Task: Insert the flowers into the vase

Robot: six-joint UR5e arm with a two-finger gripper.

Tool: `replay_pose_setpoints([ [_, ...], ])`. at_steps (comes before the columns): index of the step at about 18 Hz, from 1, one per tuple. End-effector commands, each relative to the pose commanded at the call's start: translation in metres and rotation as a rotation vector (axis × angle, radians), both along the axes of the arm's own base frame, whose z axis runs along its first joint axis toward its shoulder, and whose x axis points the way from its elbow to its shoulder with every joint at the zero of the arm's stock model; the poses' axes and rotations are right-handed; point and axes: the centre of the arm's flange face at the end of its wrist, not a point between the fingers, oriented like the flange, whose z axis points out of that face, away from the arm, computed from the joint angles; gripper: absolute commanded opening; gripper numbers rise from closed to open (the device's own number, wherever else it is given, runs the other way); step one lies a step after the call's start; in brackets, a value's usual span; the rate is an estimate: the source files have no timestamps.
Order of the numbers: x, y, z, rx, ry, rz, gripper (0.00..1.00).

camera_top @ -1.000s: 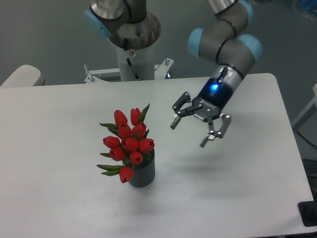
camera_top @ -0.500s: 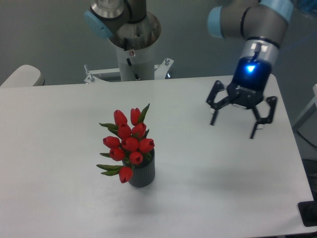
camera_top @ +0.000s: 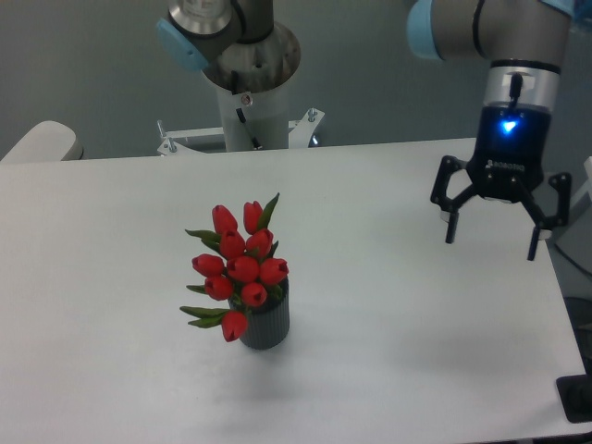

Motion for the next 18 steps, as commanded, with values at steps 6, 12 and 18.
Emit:
replay_pose_setpoints([
  [6, -0.022, 0.023, 0.008, -0.236, 0.105, -0.121, 1.0],
  [12, -0.032, 0.031, 0.009, -0.406, 0.179, -0.213, 1.0],
  [18, -0.024, 0.041, 0.004, -0.516, 0.227, -0.24, 1.0],
])
